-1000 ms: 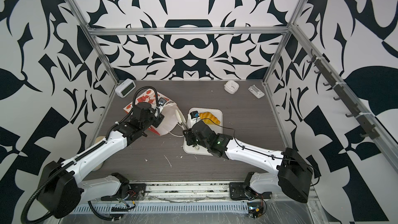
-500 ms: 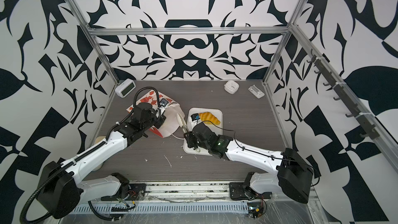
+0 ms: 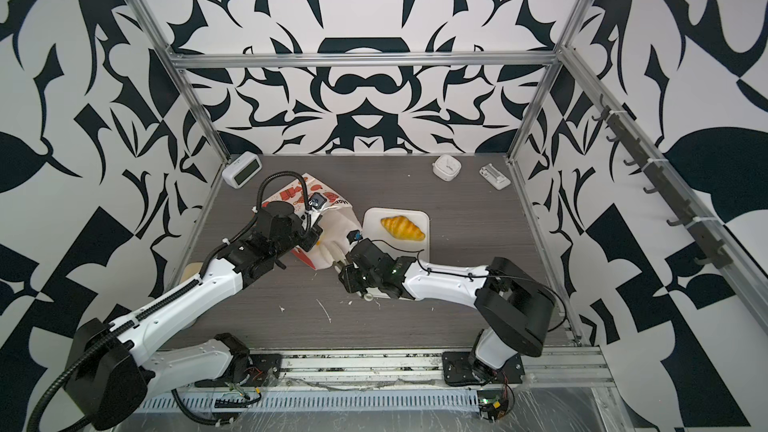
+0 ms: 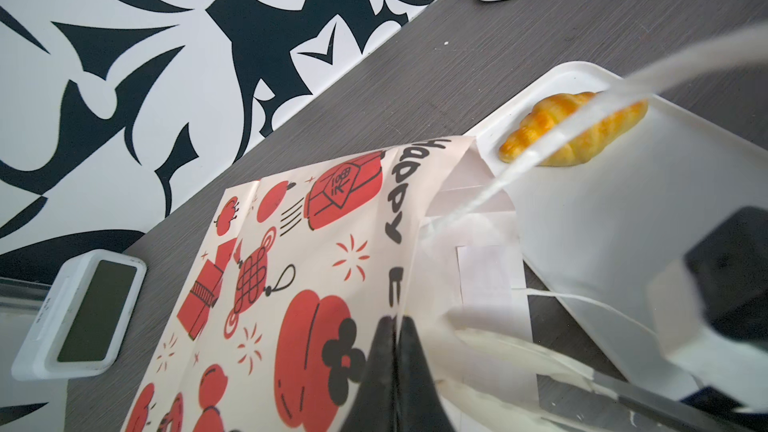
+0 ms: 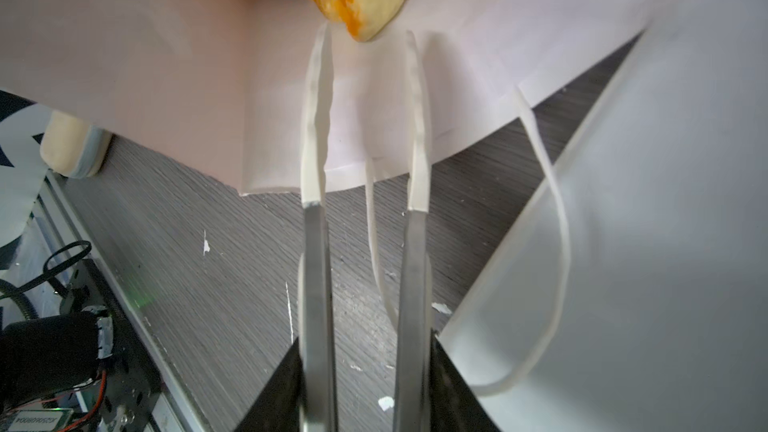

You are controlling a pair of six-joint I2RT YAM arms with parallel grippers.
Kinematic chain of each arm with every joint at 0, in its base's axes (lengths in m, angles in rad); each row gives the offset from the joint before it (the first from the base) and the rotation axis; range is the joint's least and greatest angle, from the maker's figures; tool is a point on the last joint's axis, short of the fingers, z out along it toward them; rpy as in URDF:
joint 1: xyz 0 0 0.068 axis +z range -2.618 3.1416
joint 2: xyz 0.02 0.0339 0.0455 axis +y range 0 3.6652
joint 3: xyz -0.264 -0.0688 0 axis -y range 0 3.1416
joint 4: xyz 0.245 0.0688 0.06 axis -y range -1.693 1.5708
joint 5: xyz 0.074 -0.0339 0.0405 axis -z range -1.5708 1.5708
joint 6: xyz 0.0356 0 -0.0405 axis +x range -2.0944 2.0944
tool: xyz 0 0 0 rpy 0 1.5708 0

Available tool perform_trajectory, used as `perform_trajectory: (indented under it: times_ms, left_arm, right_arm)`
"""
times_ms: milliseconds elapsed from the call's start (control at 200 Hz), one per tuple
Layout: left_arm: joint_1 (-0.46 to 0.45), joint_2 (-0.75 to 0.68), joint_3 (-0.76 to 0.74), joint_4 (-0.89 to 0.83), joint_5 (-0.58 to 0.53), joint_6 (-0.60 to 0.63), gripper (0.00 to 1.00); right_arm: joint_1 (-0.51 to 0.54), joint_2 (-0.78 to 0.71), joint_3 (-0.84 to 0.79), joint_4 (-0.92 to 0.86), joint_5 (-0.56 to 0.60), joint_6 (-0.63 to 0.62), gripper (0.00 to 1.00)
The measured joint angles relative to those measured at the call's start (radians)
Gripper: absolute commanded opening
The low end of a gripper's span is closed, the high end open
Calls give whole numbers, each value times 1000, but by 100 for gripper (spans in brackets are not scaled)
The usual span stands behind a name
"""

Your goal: Take the fake bread out of the paper bag

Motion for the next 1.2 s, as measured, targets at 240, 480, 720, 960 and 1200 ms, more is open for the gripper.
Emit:
perform_trajectory:
  times_ms: [240, 480, 720, 960, 1200]
  left_arm:
    - [-6, 0, 0, -8, 2, -3, 6]
    - [-10, 0, 0, -12, 2, -6, 6]
    - [-12, 0, 0, -15, 2, -6, 6]
    - [-13, 0, -2, -15, 1, -6, 6]
    - [-17, 0, -9, -15, 2, -6, 6]
  right_arm:
    - [0, 57, 73, 30, -5, -9, 50]
    - [0, 109, 110, 28, 0, -19, 51]
    - [-1, 176, 192, -15, 24, -38, 50]
    - [-6, 176, 197, -23, 54, -39, 50]
    - [-14, 152, 188, -24, 63, -36, 50]
